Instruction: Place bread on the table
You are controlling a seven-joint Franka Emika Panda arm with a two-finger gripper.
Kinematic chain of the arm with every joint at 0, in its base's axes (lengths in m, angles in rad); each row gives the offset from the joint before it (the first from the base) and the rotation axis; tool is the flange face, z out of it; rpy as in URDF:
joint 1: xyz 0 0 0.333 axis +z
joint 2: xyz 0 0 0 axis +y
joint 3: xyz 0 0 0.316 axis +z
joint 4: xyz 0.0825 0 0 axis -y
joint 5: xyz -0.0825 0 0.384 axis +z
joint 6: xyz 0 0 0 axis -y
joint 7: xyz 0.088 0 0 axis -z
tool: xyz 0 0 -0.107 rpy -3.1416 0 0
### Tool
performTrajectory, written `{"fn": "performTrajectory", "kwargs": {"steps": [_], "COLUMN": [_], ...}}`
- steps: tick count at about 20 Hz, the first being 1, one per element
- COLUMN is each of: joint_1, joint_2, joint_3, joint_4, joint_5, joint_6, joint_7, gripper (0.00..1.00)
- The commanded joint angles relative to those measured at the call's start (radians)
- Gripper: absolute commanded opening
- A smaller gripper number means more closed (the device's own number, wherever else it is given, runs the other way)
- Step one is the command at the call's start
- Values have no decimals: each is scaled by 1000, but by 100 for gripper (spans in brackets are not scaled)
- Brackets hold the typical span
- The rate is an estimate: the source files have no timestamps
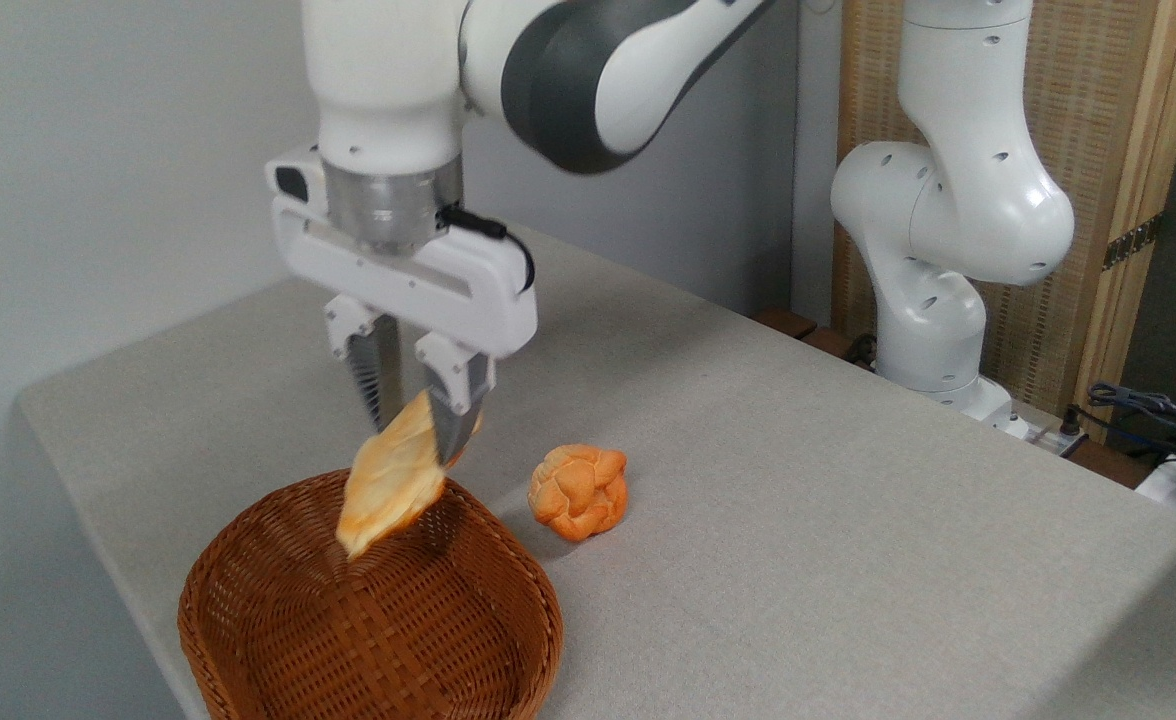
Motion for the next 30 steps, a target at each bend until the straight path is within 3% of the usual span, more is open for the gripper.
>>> {"fn": "performTrajectory", "kwargs": {"steps": [1,6,13,14,15,17,20,30], "joint_1": [-3,-52,-121,-129,-135,-137,-135,-135], "joint_2": [-65,-151,-144,-139,-124,-85,-42,-39], "joint_3": [-2,0,-2,0,-2,-16,-37,-37], "joint_4": [-28,-113,-153,-158,-157,-152,-149,-140], "joint_5": [10,10,16,29,42,74,114,114], "joint_6": [-107,-214,-255,-255,-255,-248,-228,-170], "joint_7": [67,154,203,208,207,205,202,203], "gripper": [56,63,65,72,93,100,100,100]}}
